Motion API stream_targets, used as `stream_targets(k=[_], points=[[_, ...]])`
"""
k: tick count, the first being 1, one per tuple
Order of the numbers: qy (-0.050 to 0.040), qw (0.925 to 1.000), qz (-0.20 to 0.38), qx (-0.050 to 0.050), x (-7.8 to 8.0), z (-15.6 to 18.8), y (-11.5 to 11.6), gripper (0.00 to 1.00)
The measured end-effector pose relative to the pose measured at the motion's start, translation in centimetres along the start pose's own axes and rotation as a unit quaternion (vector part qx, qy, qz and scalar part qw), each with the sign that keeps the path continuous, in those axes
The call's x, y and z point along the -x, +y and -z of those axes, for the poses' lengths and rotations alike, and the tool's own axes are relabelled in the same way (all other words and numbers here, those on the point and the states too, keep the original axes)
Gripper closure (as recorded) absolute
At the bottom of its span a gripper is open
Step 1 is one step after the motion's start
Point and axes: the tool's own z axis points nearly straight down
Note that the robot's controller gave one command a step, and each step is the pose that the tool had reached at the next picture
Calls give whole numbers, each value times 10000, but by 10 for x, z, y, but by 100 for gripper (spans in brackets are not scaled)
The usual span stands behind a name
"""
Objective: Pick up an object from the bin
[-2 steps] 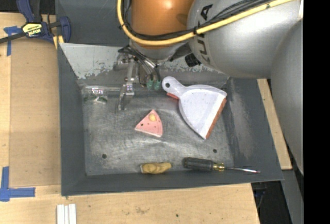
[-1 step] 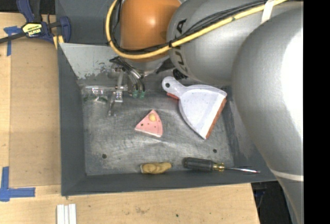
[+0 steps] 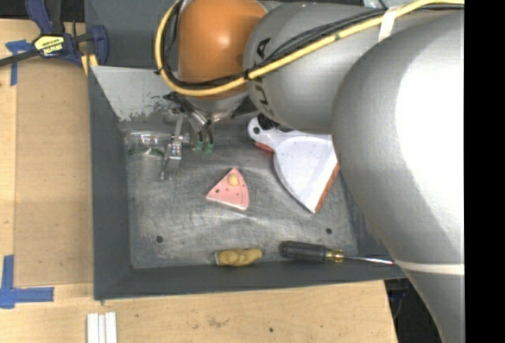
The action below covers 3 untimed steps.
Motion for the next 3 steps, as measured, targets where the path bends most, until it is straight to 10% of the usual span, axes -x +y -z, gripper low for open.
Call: stream_targets(k=[2,3], points=[[-33,9975,-710,17,8,-59,14,0],[-25,9970,-776,12,8,-60,13,100]])
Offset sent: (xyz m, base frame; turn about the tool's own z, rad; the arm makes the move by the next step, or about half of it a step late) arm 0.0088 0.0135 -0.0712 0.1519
